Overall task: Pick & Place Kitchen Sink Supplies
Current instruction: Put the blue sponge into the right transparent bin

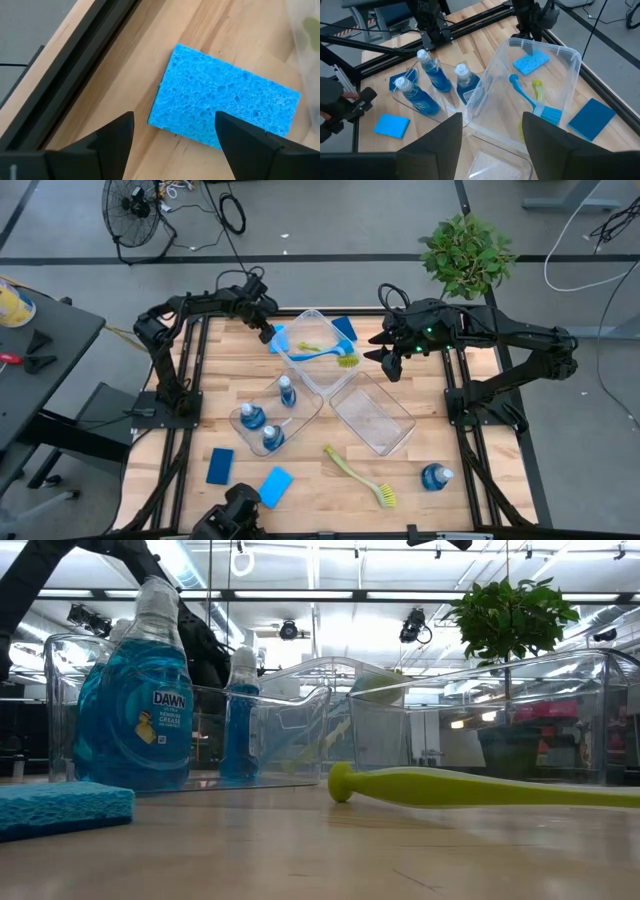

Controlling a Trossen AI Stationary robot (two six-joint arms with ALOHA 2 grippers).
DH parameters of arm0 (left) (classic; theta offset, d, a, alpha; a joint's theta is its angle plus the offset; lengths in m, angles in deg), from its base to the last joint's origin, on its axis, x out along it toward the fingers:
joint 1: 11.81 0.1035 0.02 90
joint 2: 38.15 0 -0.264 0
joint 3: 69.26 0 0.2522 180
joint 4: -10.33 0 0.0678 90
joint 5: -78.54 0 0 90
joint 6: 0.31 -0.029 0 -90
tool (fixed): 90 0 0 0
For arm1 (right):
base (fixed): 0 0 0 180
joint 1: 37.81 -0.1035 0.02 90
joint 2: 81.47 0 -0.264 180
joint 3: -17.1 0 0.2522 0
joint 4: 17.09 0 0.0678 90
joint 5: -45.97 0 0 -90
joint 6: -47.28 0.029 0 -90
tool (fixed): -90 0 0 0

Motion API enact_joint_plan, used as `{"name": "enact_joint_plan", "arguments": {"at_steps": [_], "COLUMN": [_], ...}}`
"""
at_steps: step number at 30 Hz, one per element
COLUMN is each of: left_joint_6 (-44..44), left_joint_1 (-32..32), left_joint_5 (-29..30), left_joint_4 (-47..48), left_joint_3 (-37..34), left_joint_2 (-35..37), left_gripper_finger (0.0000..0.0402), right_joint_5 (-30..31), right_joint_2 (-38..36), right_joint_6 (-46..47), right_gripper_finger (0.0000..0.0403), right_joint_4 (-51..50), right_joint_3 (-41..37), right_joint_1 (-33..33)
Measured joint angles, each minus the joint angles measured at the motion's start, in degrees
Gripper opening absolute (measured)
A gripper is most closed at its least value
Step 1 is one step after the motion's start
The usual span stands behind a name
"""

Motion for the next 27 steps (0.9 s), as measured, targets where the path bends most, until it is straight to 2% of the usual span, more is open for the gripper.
{"name": "enact_joint_plan", "arguments": {"at_steps": [12,22,24,27], "left_joint_6": [-0.2,1.3,1.5,1.7], "left_joint_1": [-0.2,-0.4,-0.4,-0.4], "left_joint_5": [0.9,-0.1,0.0,0.2], "left_joint_4": [-0.1,-0.4,-0.3,-0.2], "left_joint_3": [0.0,0.3,0.6,0.9], "left_joint_2": [-0.1,-3.4,-3.5,-3.6], "left_gripper_finger": [0.0279,0.0277,0.0267,0.0229], "right_joint_5": [0.0,0.0,0.0,0.0], "right_joint_2": [0.0,0.0,0.0,0.0], "right_joint_6": [0.0,1.7,1.7,1.6], "right_gripper_finger": [0.0208,0.0208,0.0208,0.0208], "right_joint_4": [0.0,0.4,0.4,0.4], "right_joint_3": [0.0,0.0,0.0,0.0], "right_joint_1": [0.0,0.0,0.0,0.0]}}
